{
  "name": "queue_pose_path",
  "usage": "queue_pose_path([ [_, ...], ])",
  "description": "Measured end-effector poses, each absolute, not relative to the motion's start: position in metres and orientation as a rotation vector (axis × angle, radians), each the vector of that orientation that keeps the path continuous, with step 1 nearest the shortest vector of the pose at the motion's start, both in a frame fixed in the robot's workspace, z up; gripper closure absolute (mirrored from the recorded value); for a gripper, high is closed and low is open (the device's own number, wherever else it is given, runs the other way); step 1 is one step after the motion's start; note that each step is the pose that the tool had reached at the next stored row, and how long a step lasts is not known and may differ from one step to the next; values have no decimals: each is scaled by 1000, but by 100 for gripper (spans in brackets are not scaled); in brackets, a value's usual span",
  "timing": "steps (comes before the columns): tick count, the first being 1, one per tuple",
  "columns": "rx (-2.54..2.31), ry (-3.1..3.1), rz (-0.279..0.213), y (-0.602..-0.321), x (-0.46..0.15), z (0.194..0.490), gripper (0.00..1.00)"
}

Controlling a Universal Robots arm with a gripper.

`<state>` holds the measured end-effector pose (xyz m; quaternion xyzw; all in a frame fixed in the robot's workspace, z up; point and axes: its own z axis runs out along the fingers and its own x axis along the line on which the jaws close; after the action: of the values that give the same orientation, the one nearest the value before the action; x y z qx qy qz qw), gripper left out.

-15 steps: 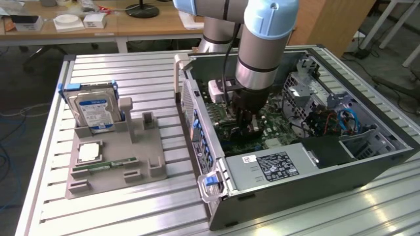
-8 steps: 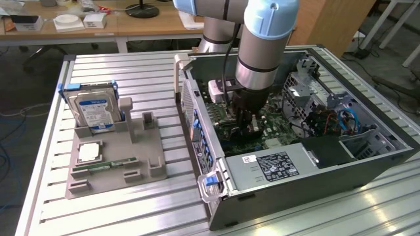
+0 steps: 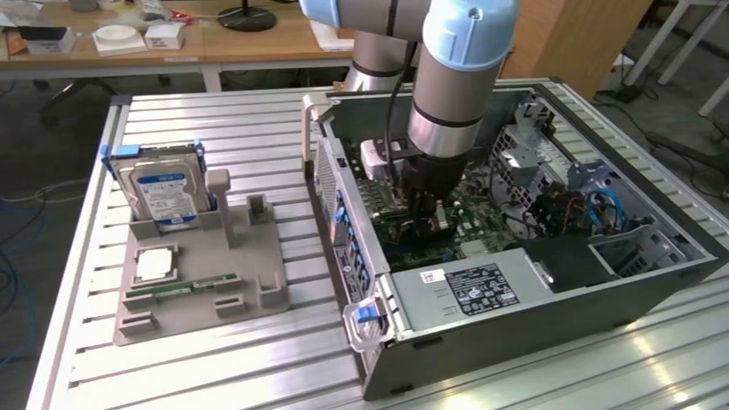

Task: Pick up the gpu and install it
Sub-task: 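Insert the gpu into the slot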

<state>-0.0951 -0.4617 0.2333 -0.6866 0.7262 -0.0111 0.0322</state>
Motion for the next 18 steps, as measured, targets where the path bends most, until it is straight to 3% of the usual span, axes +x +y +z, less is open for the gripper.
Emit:
queue_pose_path([
  [18, -2112, 2234, -38, -462, -97, 261, 69],
])
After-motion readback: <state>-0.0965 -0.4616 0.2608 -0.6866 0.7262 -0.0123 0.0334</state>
